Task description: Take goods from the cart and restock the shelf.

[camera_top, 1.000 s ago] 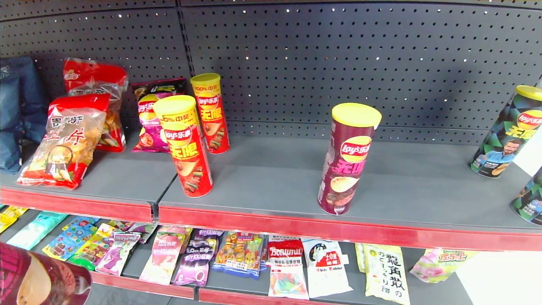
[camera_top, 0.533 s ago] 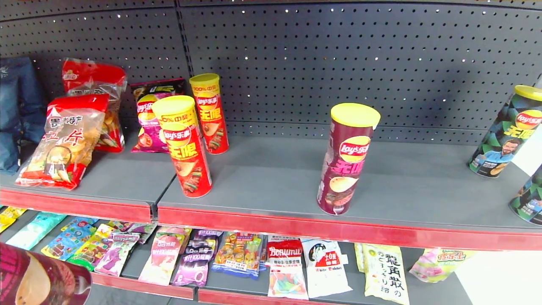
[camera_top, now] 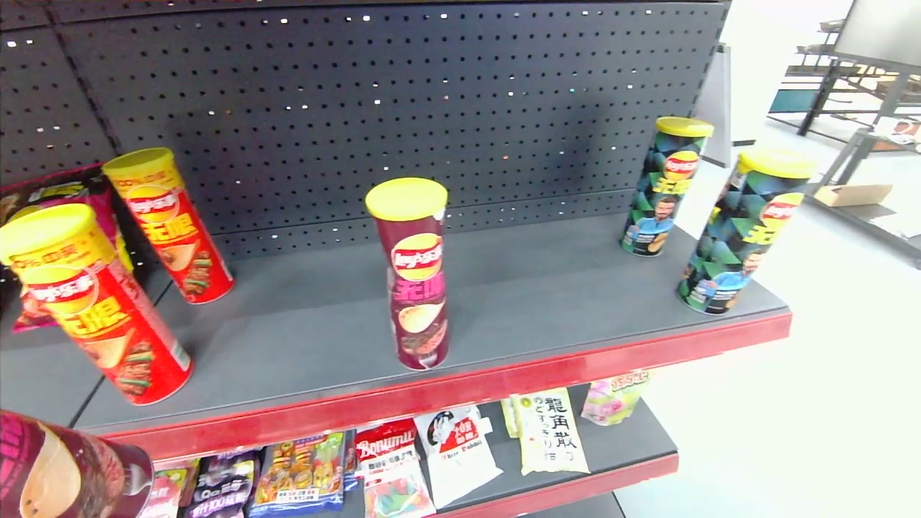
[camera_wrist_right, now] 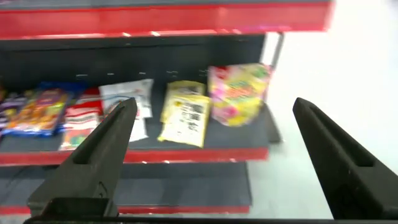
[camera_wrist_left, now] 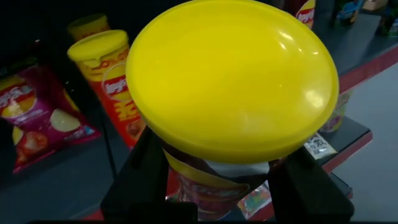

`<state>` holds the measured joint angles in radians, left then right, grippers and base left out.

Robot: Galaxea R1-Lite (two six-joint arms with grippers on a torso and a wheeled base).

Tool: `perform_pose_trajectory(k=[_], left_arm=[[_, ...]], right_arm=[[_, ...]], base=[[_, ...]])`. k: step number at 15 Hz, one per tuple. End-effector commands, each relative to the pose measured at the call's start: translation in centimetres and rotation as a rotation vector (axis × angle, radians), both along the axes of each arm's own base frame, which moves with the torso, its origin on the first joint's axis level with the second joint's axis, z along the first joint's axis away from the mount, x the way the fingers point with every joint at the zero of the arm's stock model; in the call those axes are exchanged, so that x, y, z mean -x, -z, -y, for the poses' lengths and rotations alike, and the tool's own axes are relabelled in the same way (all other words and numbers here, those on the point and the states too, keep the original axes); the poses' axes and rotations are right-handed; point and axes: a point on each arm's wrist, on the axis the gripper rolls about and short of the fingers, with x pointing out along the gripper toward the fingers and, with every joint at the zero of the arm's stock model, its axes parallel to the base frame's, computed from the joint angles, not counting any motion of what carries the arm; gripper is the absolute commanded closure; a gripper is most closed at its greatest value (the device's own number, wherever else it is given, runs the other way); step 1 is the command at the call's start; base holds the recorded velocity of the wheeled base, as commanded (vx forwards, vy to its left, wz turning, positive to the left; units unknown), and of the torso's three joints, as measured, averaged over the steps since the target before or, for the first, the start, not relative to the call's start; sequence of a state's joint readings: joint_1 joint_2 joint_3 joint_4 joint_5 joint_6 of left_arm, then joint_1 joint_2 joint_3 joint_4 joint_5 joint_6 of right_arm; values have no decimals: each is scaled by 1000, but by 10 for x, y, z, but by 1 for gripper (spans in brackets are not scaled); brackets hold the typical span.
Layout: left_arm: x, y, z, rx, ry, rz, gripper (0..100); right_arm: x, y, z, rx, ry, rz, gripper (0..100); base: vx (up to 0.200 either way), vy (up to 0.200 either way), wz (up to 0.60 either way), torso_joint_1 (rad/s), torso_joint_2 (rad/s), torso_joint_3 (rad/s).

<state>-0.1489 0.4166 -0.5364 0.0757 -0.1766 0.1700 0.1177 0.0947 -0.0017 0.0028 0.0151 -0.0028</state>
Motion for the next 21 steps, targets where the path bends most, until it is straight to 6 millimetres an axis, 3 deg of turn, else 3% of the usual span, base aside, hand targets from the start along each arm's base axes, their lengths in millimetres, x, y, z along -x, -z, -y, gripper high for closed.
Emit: perform_pose_trajectory(k=[1, 5, 9, 13, 14, 21], left_arm=[[1, -2, 0, 1, 0, 11, 100], [-1, -4, 0, 2, -2, 5, 100], [-27, -18, 5, 6, 24, -75, 100], [-84, -23, 15, 71, 110, -180, 100], [-115, -19, 20, 72, 110, -221, 100], [-227, -19, 43, 87, 133, -207, 100]], right_arm=[[0, 0, 0, 1, -1, -4, 0], [0, 0, 0, 1, -2, -4, 0], [0, 0, 0, 1, -1, -4, 0], [0, 0, 0, 1, -1, -4, 0], [0, 0, 0, 1, -1, -4, 0], [0, 0, 0, 1, -1, -4, 0]], base=[[0, 0, 0, 0, 0, 0], [0, 0, 0, 0, 0, 0], [0, 0, 0, 0, 0, 0], [0, 0, 0, 0, 0, 0], [0, 0, 0, 0, 0, 0], [0, 0, 0, 0, 0, 0]])
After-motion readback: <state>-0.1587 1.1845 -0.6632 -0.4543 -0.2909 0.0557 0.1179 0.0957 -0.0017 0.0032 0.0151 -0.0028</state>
